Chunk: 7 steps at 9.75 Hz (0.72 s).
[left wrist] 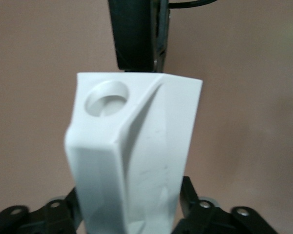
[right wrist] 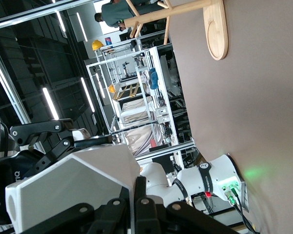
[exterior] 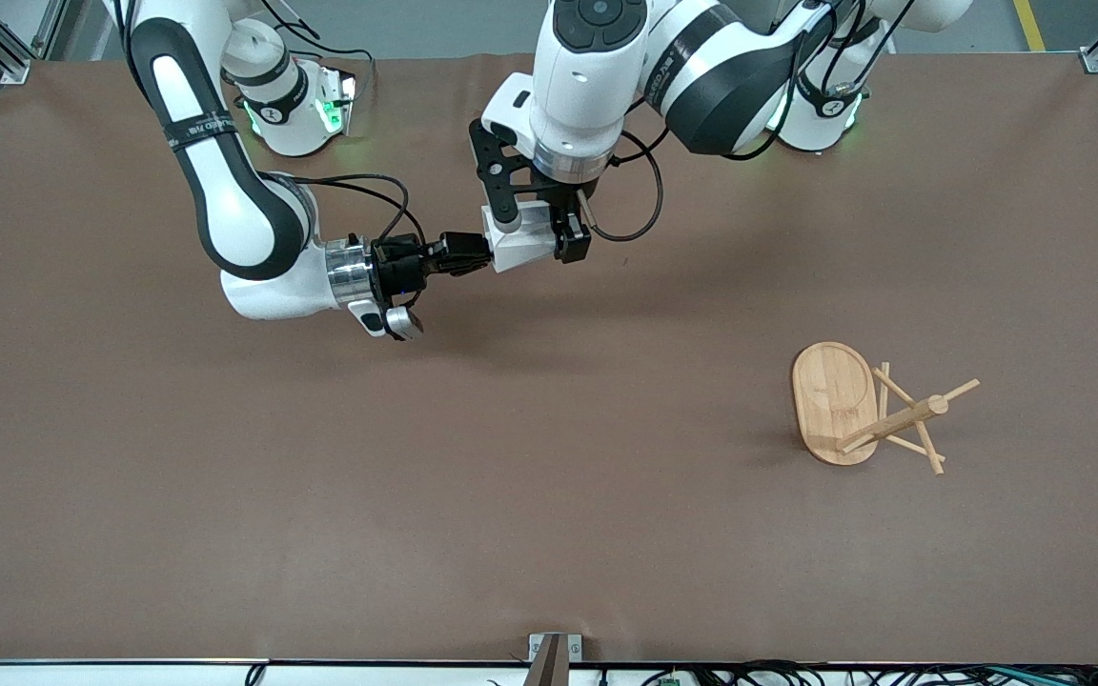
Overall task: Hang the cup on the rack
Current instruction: 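Grasp the cup with the left gripper and open the right gripper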
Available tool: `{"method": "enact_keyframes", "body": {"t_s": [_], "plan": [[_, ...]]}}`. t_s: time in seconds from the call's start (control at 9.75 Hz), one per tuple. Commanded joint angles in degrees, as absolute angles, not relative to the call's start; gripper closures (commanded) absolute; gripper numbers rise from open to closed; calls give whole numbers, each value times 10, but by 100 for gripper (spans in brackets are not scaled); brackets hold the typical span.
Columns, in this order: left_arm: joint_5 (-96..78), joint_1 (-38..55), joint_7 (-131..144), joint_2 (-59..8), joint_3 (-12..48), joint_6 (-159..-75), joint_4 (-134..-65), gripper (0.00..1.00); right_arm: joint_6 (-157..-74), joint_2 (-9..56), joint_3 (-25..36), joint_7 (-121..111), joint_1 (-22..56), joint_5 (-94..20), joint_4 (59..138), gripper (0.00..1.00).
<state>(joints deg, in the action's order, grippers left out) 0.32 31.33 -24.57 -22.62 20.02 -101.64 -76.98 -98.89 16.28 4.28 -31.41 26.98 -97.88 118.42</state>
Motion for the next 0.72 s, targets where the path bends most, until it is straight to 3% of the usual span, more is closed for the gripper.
{"method": "enact_keyframes", "body": {"t_s": [0.0, 0.21, 0.31, 0.41, 0.62], "plan": [[15, 317, -252, -241, 199, -1016, -768, 82, -988, 136, 45, -323, 274, -998, 1209, 100], [17, 314, -252, -237, 199, -1015, -768, 94, -987, 135, 45, -322, 274, -998, 1209, 98], [21, 311, -252, -235, 195, -1015, -768, 95, -985, 135, 44, -320, 274, -998, 1209, 65], [38, 309, -253, -230, 195, -1012, -768, 95, -981, 134, 44, -319, 273, -998, 1209, 1], [44, 307, -260, -226, 193, -1012, -767, 95, -964, 130, 48, -316, 265, -998, 1208, 0]]}}
